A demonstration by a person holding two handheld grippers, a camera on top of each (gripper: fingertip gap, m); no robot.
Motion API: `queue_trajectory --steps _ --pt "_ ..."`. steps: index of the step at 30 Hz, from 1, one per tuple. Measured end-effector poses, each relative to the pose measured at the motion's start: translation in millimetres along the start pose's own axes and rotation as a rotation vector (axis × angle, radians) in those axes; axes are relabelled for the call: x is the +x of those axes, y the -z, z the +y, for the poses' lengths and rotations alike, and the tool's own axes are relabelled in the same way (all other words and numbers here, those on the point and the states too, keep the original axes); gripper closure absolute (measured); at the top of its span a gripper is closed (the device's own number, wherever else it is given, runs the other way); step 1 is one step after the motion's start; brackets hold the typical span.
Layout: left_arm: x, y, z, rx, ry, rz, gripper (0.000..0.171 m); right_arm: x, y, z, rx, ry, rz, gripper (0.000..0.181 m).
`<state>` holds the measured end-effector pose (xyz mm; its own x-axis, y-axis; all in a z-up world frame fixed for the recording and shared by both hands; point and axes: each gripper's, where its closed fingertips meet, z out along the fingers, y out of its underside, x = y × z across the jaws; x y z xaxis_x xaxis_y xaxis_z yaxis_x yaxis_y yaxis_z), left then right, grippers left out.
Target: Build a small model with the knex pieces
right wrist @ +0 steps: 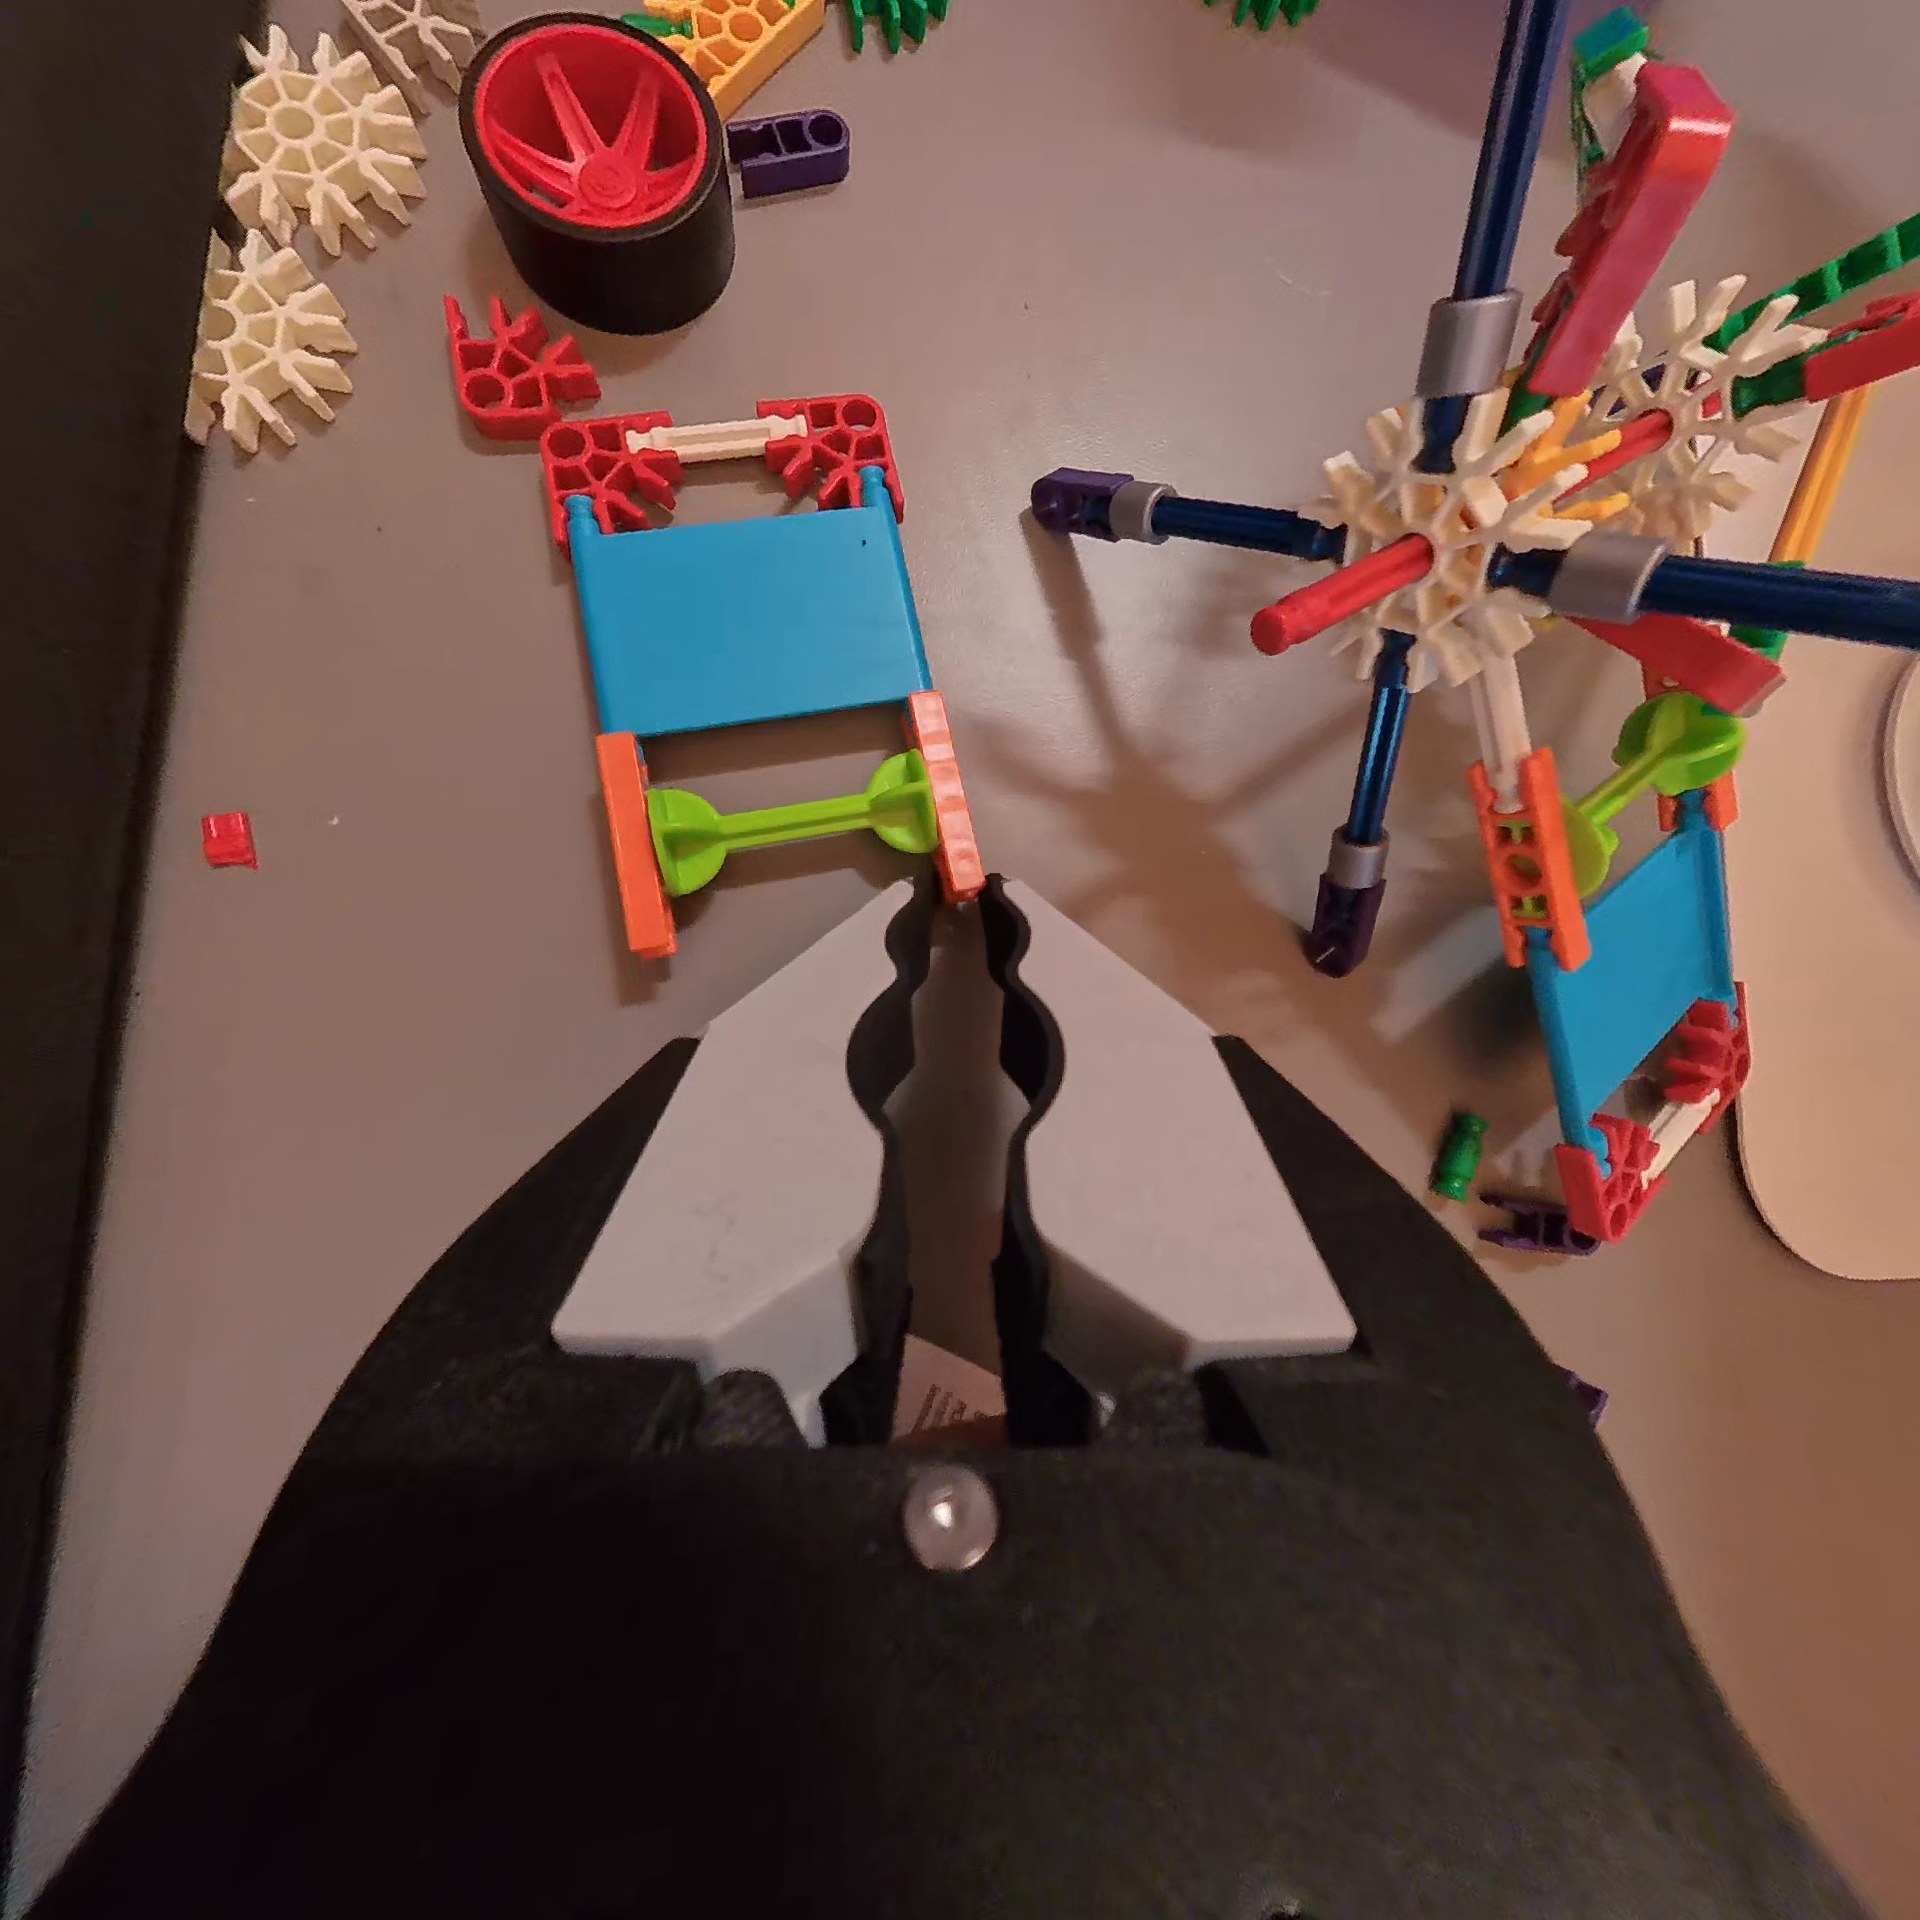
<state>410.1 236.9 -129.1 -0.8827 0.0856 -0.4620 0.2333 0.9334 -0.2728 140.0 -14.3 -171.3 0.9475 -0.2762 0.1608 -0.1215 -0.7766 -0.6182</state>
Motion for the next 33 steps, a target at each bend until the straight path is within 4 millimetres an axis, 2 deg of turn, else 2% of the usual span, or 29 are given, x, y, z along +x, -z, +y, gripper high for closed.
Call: queue_trajectory --steps 3,4,6,9,13,16,18,23,25,27,28,30,32,33 --pt "3 -13 -1 -0.027 -0.032 0.000 0.146 0 1 0 0.003 0.004 0.000 0.174" --pt "-2 -14 -5 -0.013 -0.040 -0.032 0.147 0 1 0 0.004 0.004 0.000 0.174" --pt "-7 -18 -2 -0.052 -0.033 -0.042 0.150 0 1 1 0.003 0.006 -0.001 0.174" --pt "-3 -24 1 -0.062 -0.021 -0.006 0.166 -1 1 1 0.002 0.011 -0.002 0.174" --pt "-5 -24 4 -0.066 -0.034 -0.031 0.166 -1 1 0 0.003 0.012 0.002 0.174" --pt "-12 -8 -2 0.009 0.047 -0.023 0.168 -1 0 0 0.006 0.006 -0.003 0.175" --pt "-18 10 -13 0.135 0.155 0.009 0.168 0 0 0 0.008 0.003 -0.005 0.175" --pt "-9 62 -43 0.466 0.424 0.274 0.168 -1 0 0 0.008 -0.002 -0.009 0.175" --pt "-9 60 -30 0.388 0.379 0.210 0.168 -1 0 0 0.010 -0.005 -0.010 0.175" --pt "8 62 -26 0.352 0.349 0.254 0.169 -1 0 0 0.011 -0.005 -0.010 0.175" --pt "22 59 -18 0.271 0.287 0.263 0.168 -1 0 0 0.011 -0.005 -0.011 0.175" --pt "64 60 -1 0.132 0.091 0.346 0.168 -2 0 -1 0.013 -0.006 -0.013 0.175" --pt "92 58 22 -0.020 0.050 0.438 0.168 -2 0 -1 0.014 -0.006 -0.015 0.175" --pt "100 57 28 -0.052 0.034 0.460 0.168 -2 0 -1 0.016 -0.007 -0.017 0.175"
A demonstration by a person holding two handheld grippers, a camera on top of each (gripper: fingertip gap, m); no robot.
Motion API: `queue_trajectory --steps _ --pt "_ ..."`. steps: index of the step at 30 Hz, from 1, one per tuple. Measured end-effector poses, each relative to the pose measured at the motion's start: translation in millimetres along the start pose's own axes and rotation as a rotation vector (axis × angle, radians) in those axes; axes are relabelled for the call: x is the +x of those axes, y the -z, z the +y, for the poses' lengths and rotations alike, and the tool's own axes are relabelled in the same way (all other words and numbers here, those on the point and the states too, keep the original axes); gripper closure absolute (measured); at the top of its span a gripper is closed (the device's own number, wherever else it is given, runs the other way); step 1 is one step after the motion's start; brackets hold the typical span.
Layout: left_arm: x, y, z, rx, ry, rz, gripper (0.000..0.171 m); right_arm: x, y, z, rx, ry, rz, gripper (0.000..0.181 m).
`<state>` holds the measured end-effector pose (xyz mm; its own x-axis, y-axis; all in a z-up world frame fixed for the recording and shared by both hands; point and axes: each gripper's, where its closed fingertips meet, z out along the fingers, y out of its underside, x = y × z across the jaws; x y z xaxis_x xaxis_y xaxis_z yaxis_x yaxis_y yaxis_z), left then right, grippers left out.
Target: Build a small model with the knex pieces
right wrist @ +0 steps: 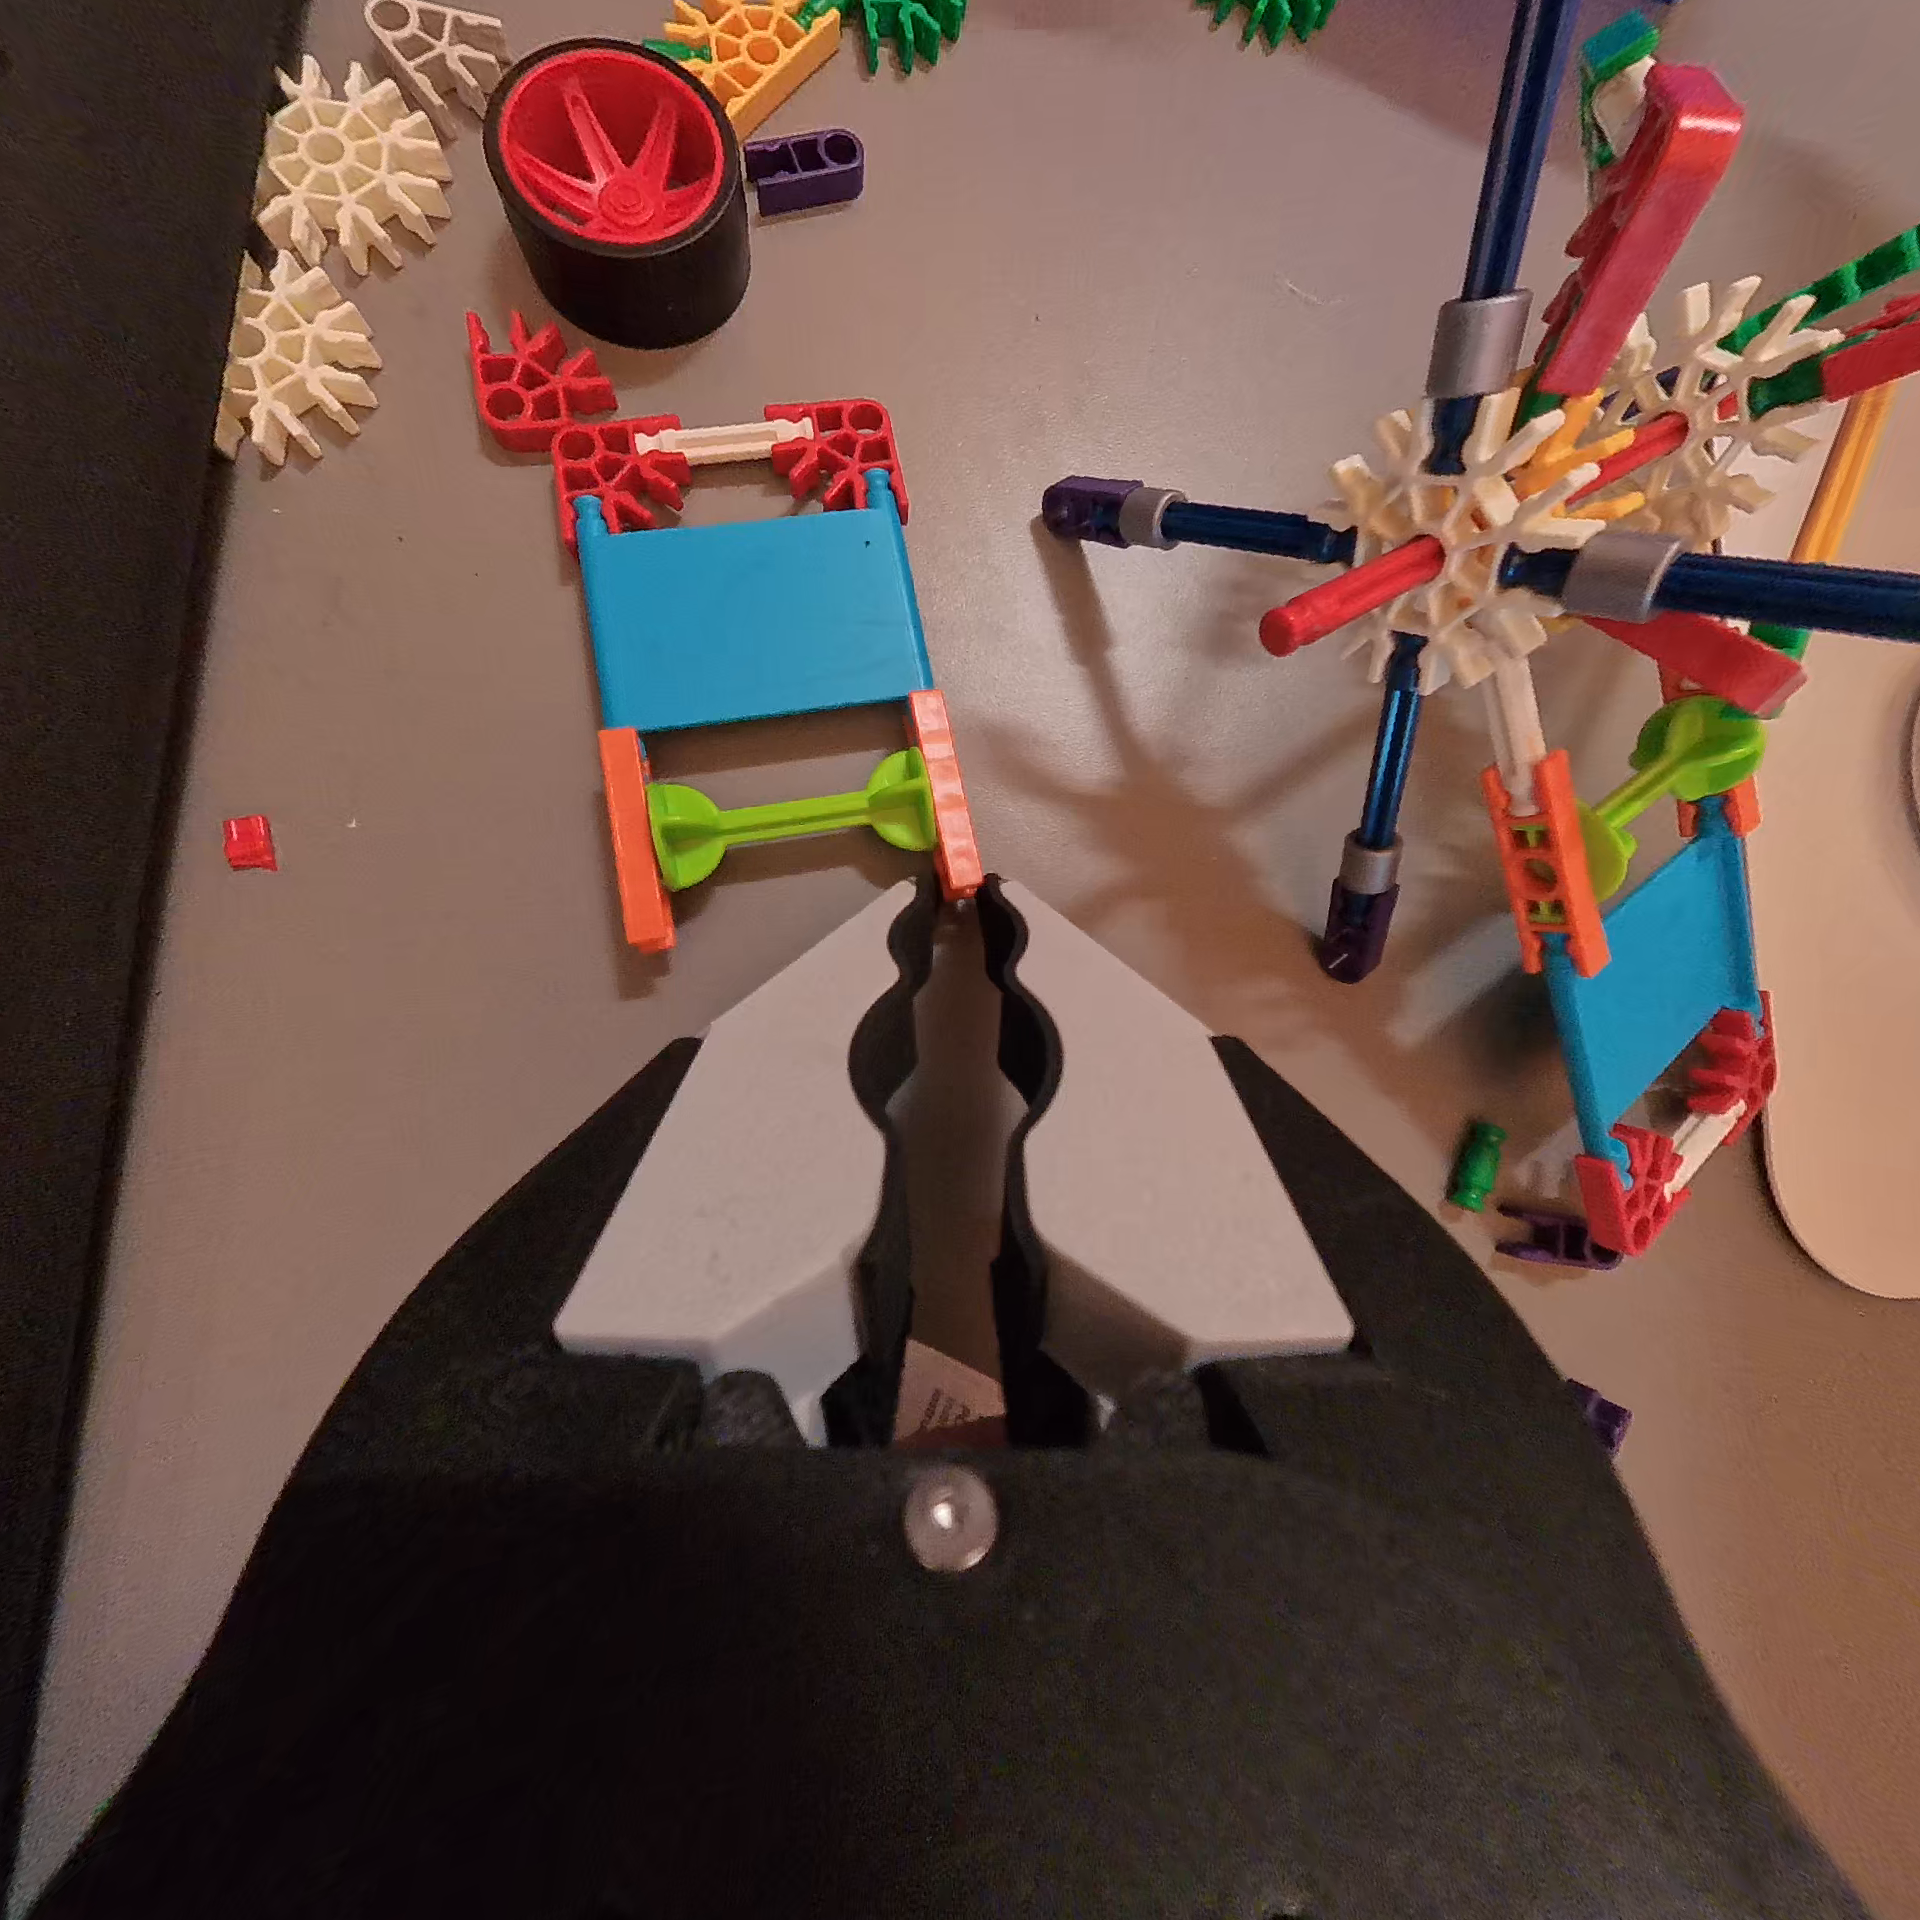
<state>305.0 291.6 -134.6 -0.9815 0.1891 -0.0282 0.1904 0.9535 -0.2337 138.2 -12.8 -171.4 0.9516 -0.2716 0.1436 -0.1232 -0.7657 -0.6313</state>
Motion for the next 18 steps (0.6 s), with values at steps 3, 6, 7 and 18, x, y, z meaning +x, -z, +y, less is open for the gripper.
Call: queue_trajectory --steps 3,6,7,18 --pt "20 -8 26 -0.166 0.006 0.060 0.167 0 0 0 0.003 -0.005 -0.001 0.175" --pt "11 -10 45 -0.324 0.002 -0.054 0.139 0 0 0 0.004 -0.009 -0.002 0.175" --pt "21 -11 35 -0.283 0.031 -0.010 0.130 0 0 0 0.005 -0.010 -0.002 0.175" --pt "41 -29 17 -0.223 0.141 0.047 0.150 1 -1 -1 0.023 -0.032 -0.013 0.175"
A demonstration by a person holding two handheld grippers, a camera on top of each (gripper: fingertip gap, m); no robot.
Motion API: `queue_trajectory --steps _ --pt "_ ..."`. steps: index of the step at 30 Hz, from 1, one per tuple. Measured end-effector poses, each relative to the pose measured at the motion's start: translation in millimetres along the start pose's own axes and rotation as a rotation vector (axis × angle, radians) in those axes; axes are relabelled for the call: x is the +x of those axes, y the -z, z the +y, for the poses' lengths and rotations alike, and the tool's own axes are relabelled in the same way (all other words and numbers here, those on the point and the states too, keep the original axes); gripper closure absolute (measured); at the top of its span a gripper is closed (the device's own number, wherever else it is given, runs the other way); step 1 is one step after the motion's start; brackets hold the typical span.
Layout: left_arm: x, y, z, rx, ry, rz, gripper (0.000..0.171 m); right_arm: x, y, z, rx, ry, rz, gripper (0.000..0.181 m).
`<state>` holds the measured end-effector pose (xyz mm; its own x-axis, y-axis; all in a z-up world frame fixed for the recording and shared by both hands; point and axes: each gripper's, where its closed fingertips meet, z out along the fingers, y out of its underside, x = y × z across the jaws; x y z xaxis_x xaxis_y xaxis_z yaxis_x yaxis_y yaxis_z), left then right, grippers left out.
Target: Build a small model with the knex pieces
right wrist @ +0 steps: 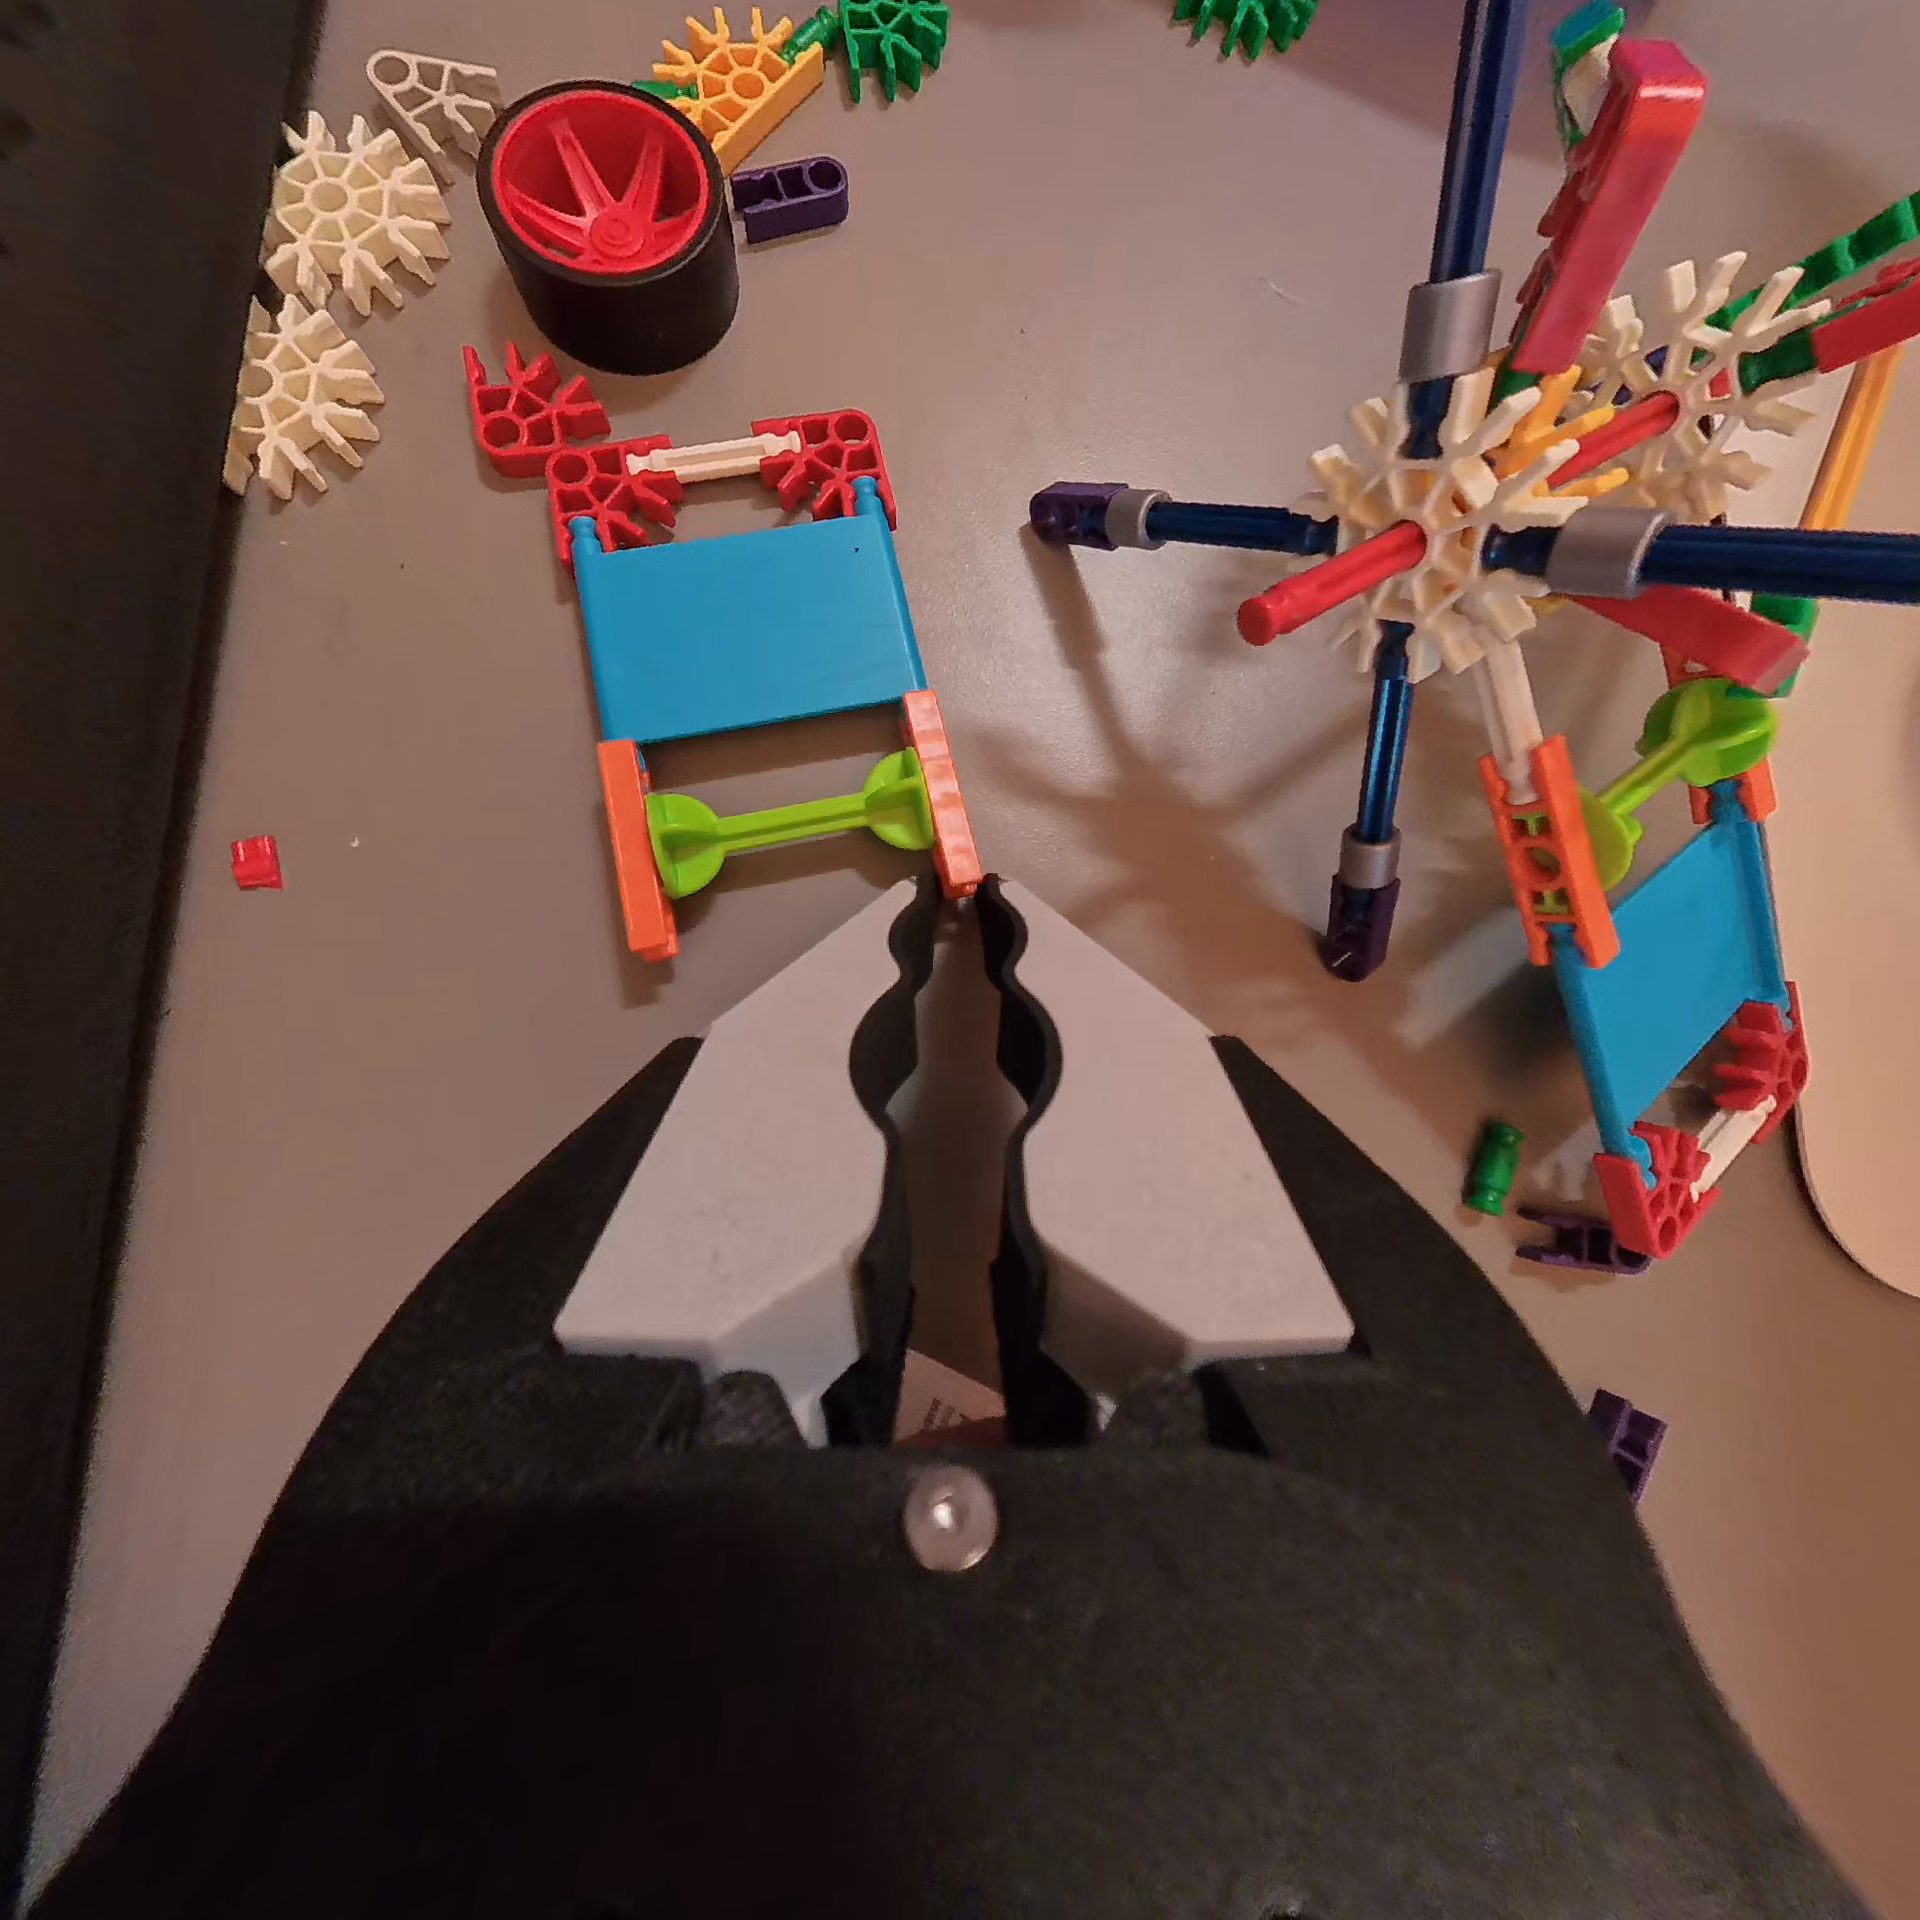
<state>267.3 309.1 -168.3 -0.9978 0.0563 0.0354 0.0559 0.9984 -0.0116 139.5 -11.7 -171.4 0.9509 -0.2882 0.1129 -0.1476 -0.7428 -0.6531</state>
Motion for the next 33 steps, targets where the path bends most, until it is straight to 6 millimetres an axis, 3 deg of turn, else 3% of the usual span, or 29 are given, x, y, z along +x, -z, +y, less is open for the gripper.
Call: queue_trajectory --steps 2,4,11,13,15,18,20,23,26,29,33 --pt "-7 -3 -6 0.037 0.061 -0.028 0.150 0 0 0 0.000 0.000 0.000 0.176" --pt "-8 -4 -10 0.075 0.069 -0.026 0.168 0 0 0 0.000 0.001 0.001 0.176" --pt "-16 5 -12 0.121 0.041 -0.091 0.168 0 0 0 -0.001 0.003 0.001 0.176" --pt "-24 27 -16 0.166 0.043 -0.132 0.168 0 0 0 -0.001 0.001 -0.001 0.176" --pt "-34 63 -31 0.256 0.037 -0.207 0.168 0 0 0 -0.002 0.001 -0.002 0.176" --pt "-25 115 -76 0.425 -0.042 -0.282 0.168 0 0 0 -0.002 0.002 -0.004 0.176" --pt "-4 125 -109 0.467 -0.142 -0.281 0.168 0 0 0 -0.001 0.003 -0.004 0.176" --pt "29 113 -150 0.441 -0.302 -0.268 0.168 -1 1 1 -0.004 0.009 -0.004 0.176" --pt "60 88 -182 0.408 -0.410 -0.198 0.169 -2 1 1 -0.007 0.016 -0.003 0.176" --pt "72 60 -200 0.350 -0.464 -0.165 0.169 -3 1 1 -0.009 0.024 -0.005 0.176" --pt "72 30 -206 0.279 -0.480 -0.142 0.169 -5 2 1 -0.015 0.038 -0.005 0.176"
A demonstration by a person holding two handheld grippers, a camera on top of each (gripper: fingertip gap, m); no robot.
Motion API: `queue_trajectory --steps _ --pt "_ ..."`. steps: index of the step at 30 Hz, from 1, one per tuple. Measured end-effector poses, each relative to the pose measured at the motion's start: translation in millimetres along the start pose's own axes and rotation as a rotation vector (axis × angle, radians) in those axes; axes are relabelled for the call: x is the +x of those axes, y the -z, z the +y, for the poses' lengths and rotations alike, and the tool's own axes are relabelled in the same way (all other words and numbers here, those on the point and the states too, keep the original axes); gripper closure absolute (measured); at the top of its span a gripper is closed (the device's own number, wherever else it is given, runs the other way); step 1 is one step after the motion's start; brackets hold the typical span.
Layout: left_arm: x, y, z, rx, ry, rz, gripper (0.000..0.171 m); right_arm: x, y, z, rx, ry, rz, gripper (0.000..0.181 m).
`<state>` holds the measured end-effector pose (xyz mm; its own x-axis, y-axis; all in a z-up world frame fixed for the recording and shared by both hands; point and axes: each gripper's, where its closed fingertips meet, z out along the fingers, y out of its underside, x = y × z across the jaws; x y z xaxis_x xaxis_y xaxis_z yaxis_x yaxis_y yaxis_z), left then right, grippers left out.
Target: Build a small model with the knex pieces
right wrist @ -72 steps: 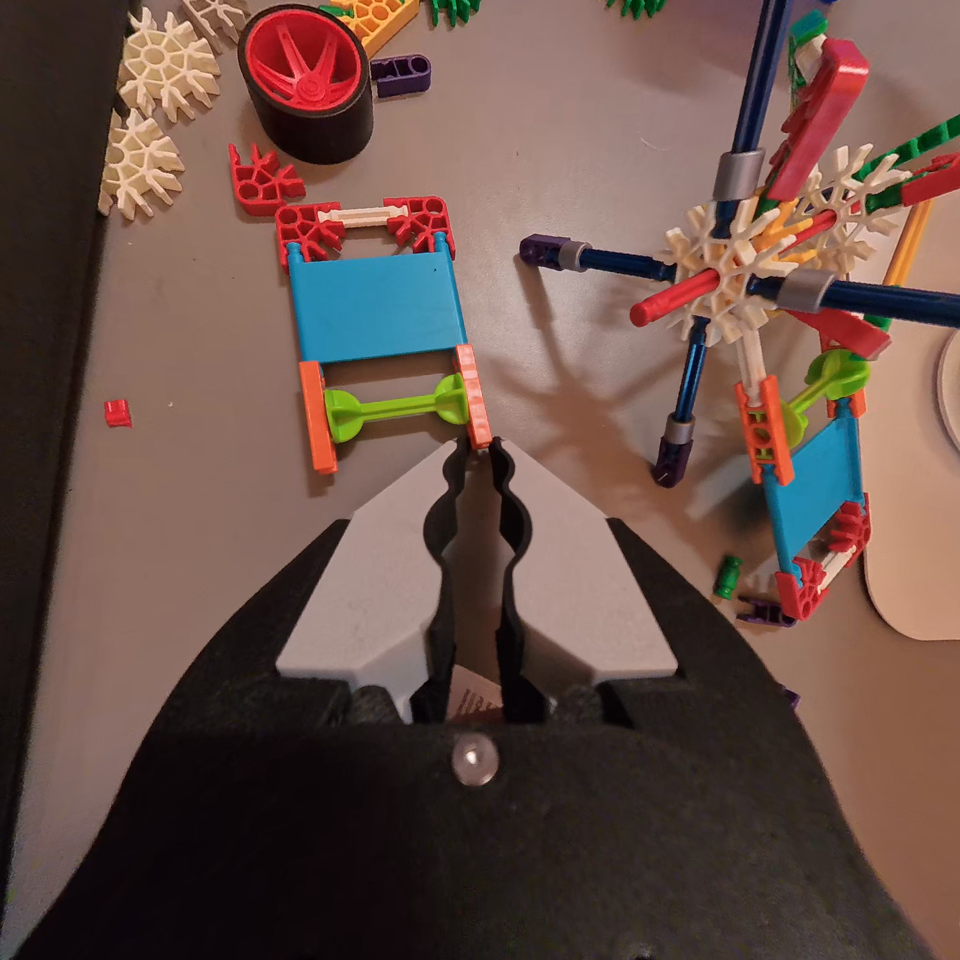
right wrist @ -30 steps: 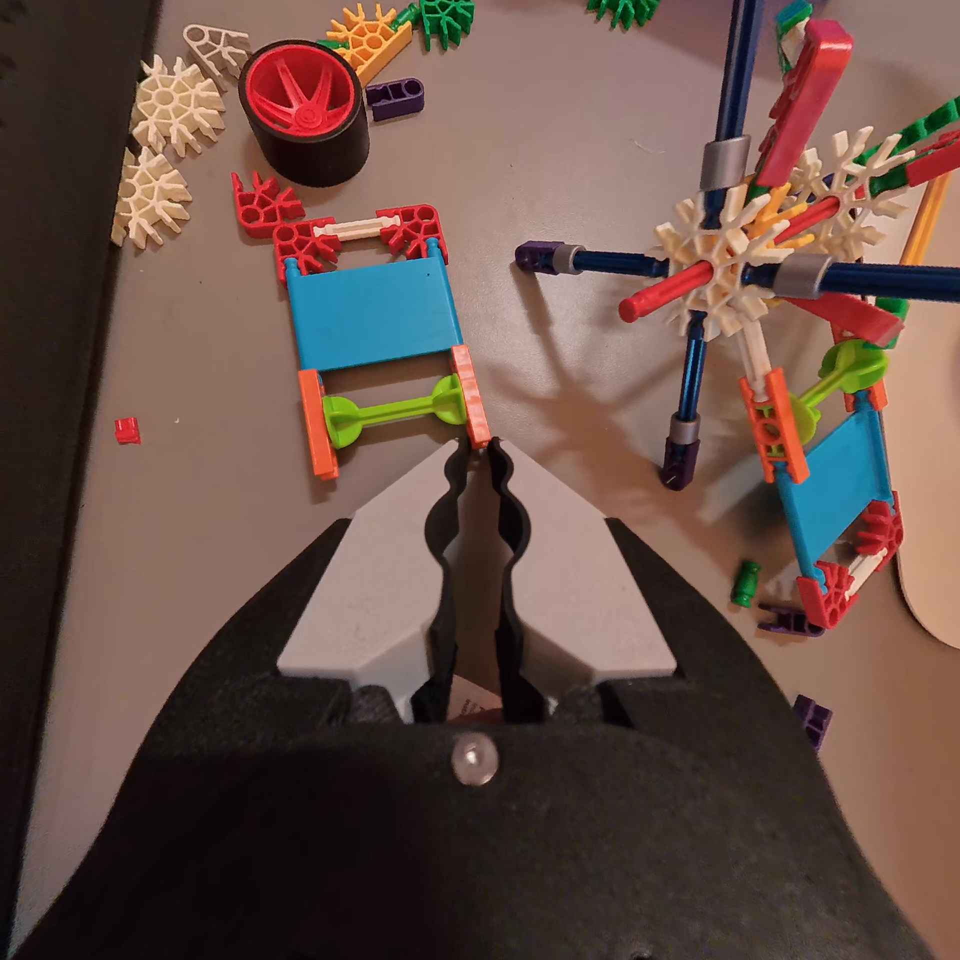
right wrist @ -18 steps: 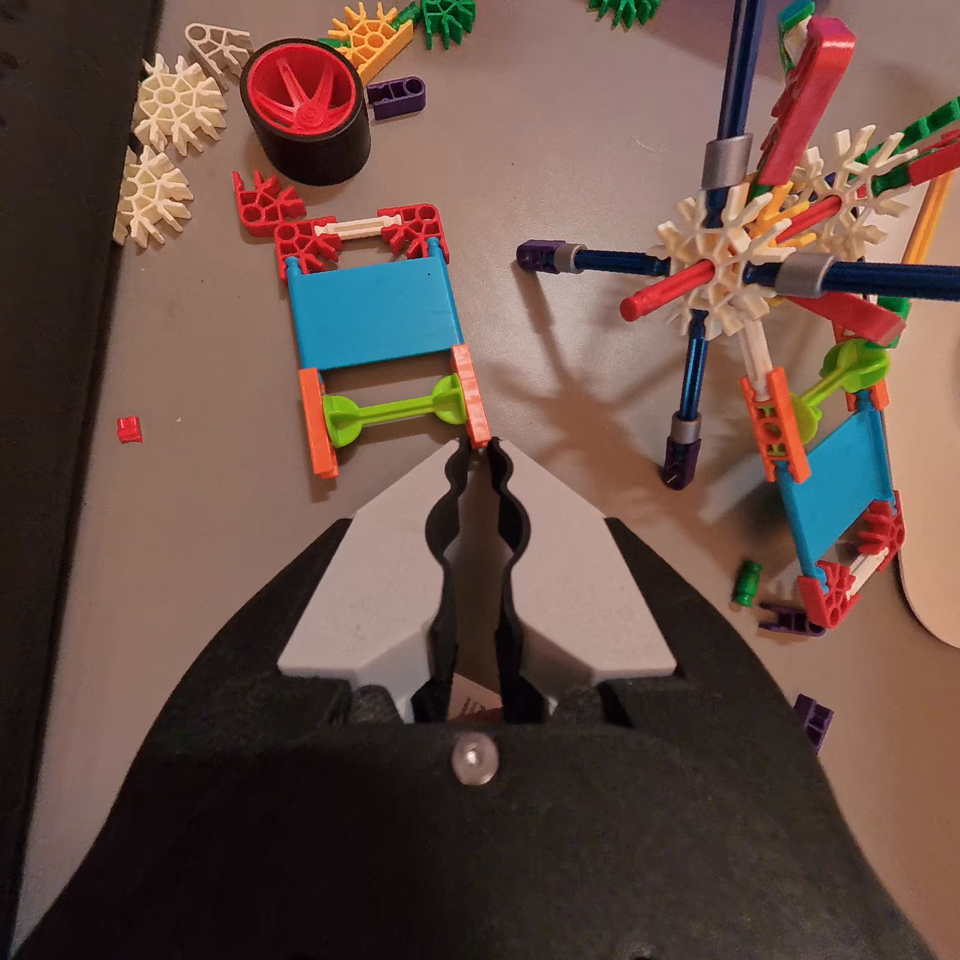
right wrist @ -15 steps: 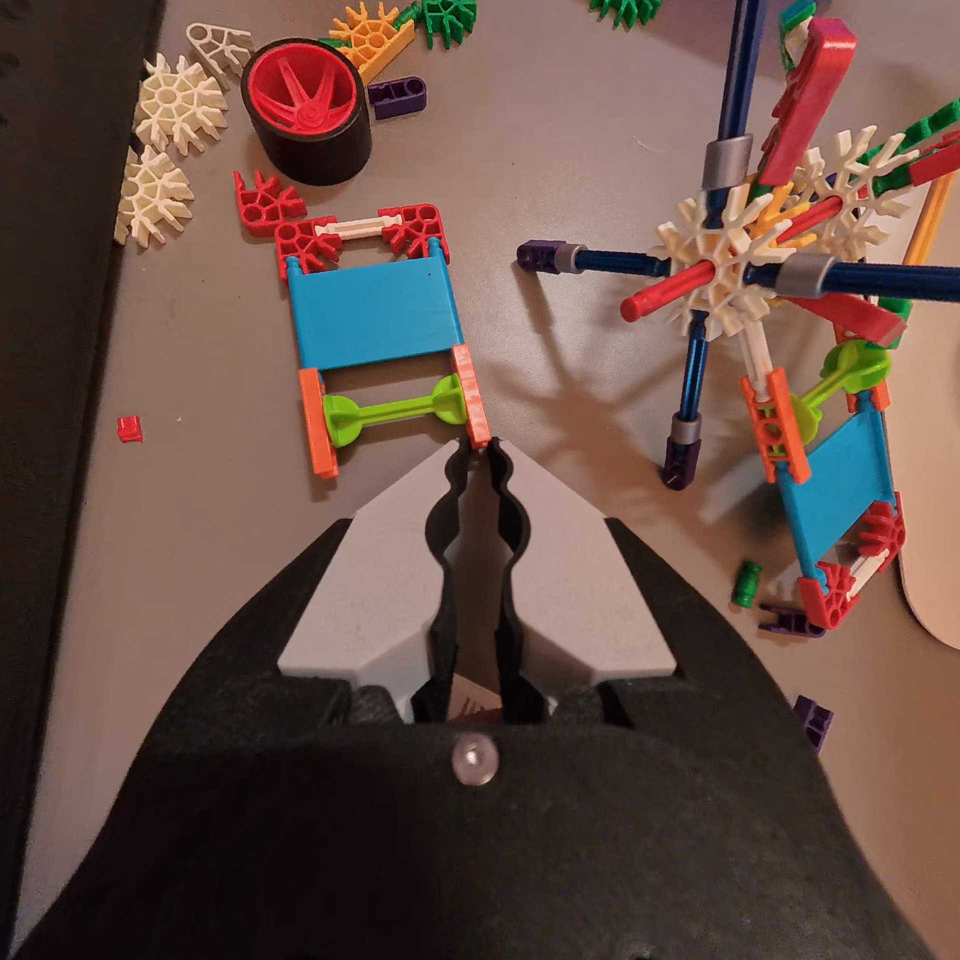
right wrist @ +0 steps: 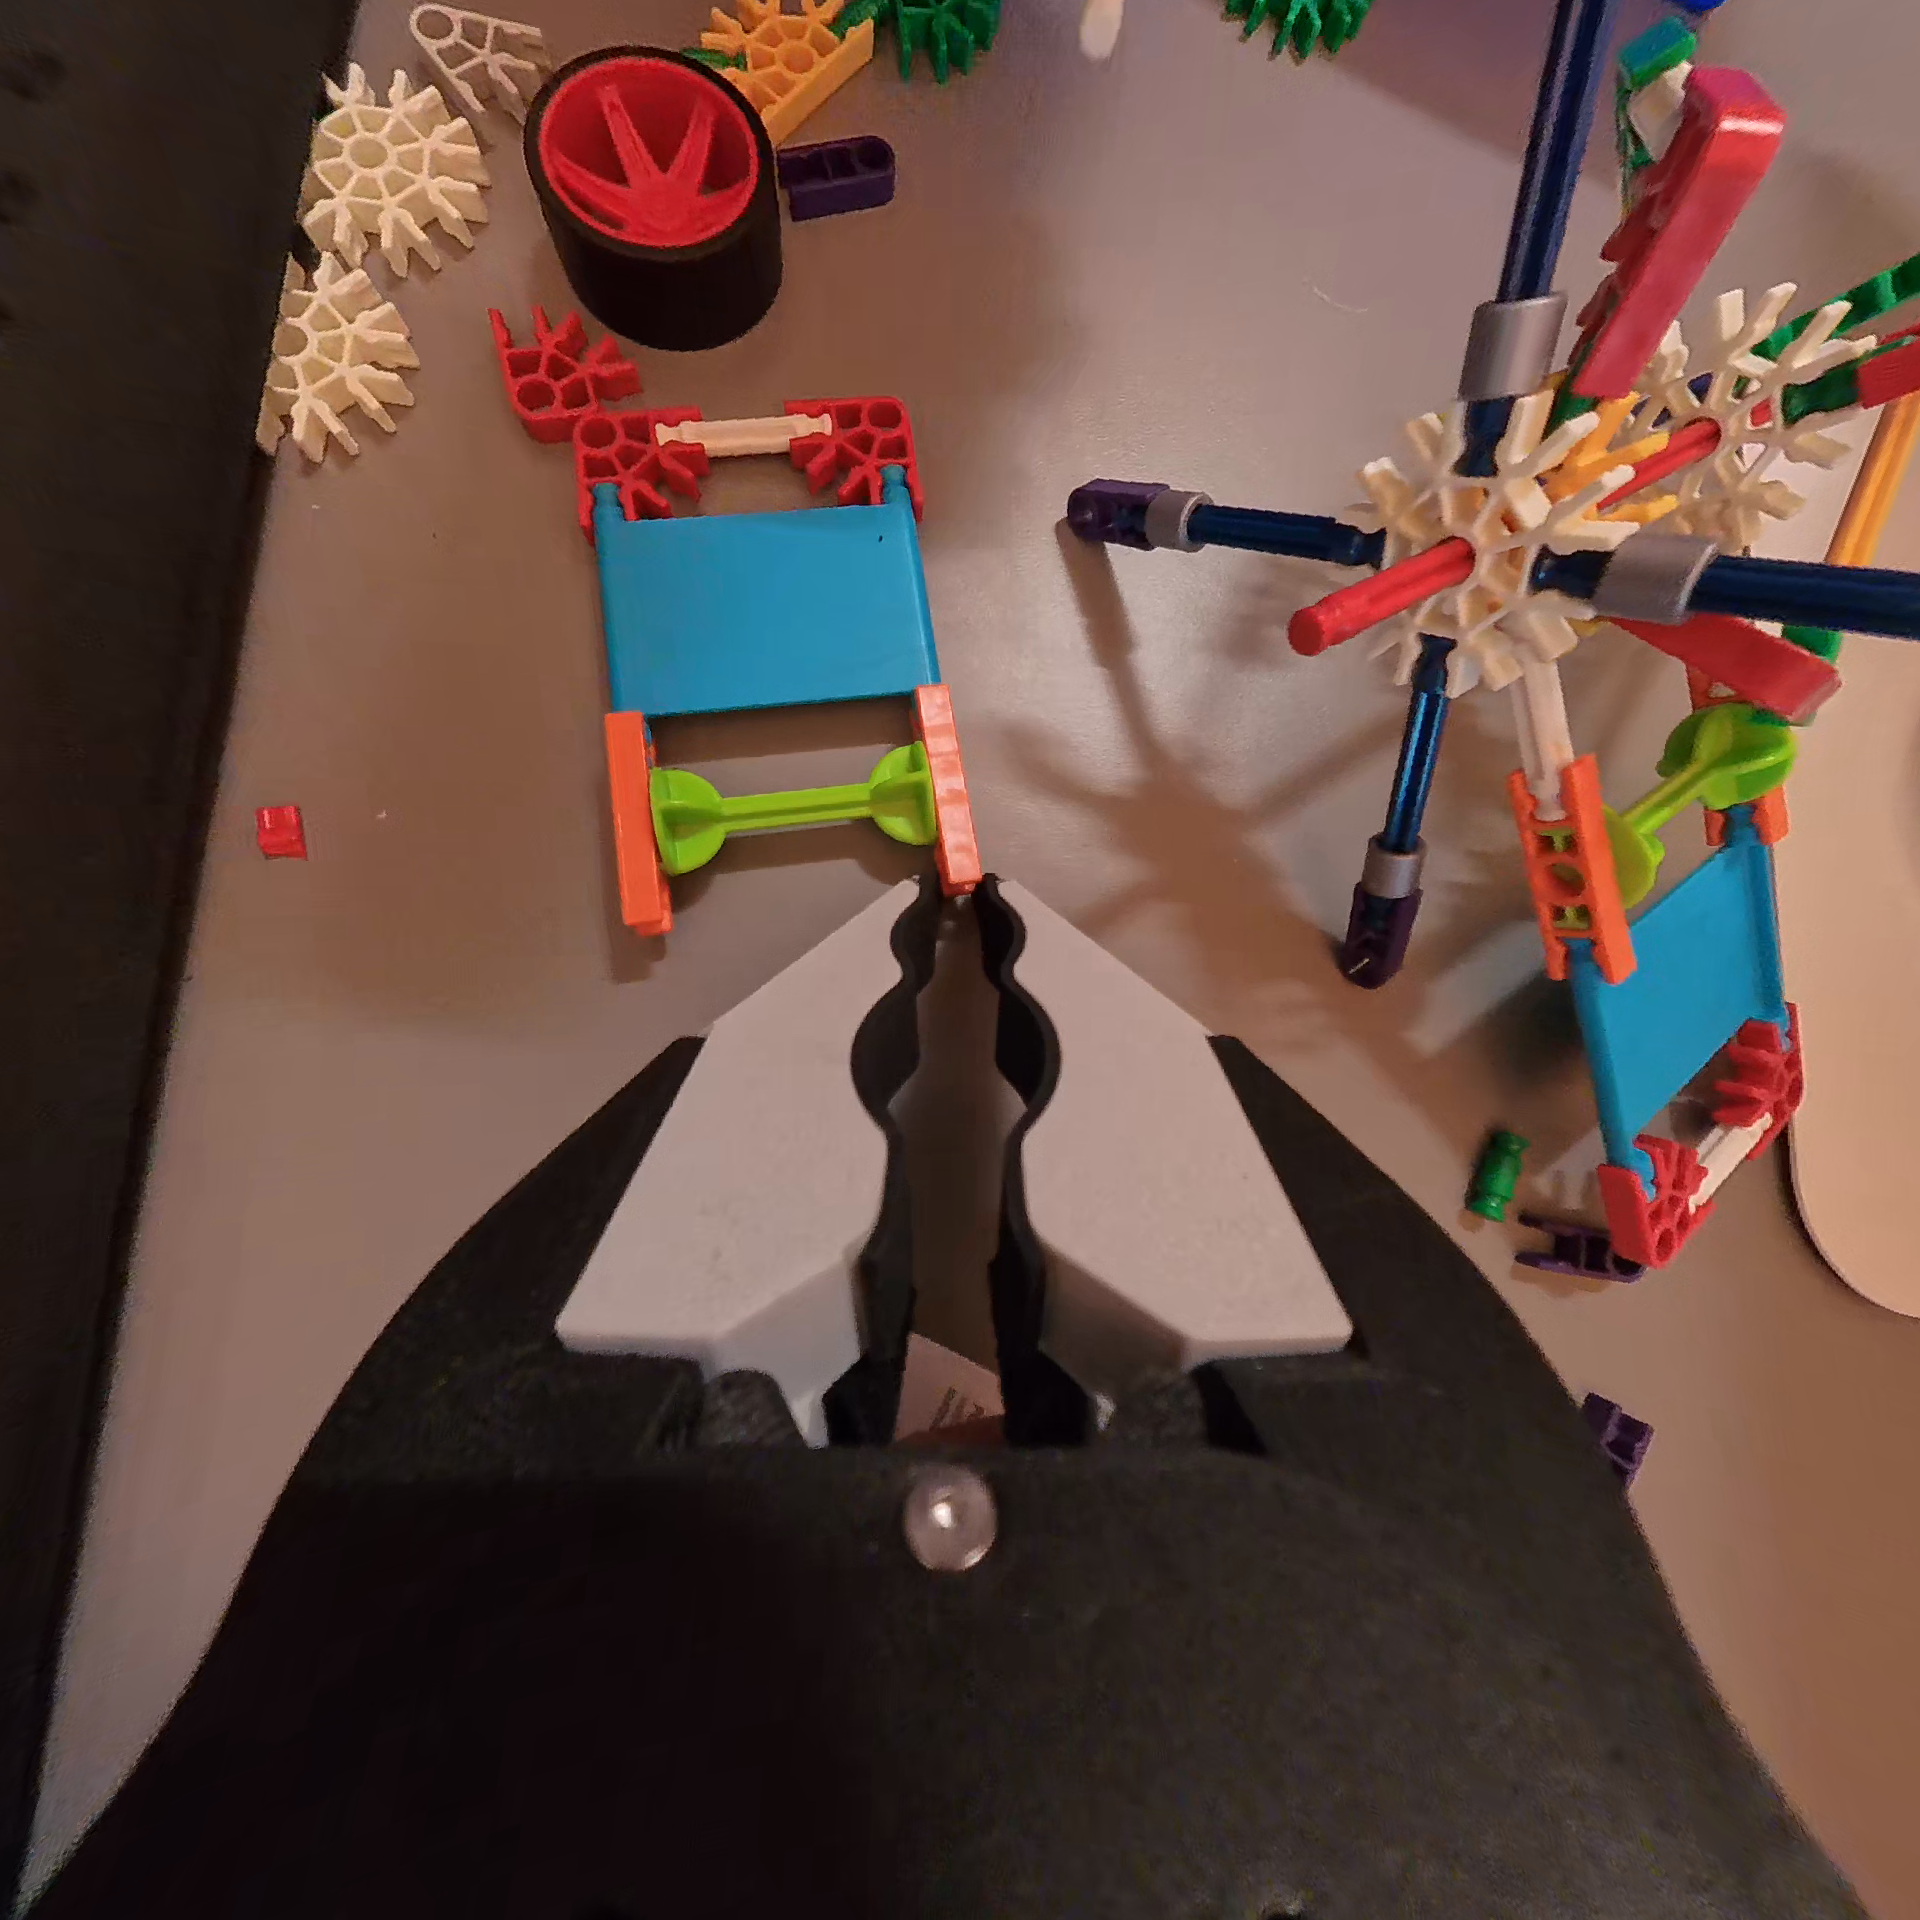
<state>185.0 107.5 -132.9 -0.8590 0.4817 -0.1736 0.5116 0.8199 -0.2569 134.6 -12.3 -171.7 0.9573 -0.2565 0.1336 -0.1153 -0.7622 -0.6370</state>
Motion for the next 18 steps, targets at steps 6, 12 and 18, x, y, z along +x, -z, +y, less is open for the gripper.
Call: queue_trajectory --steps 6,12,18 --pt "8 -18 2 -0.016 0.016 0.044 0.168 -1 0 0 -0.005 0.012 0.000 0.176" --pt "9 -16 2 0.010 0.046 0.033 0.152 -1 0 0 -0.005 0.014 0.002 0.176" --pt "-30 65 12 0.176 0.121 -0.134 0.150 -1 0 0 0.008 0.001 -0.009 0.176"
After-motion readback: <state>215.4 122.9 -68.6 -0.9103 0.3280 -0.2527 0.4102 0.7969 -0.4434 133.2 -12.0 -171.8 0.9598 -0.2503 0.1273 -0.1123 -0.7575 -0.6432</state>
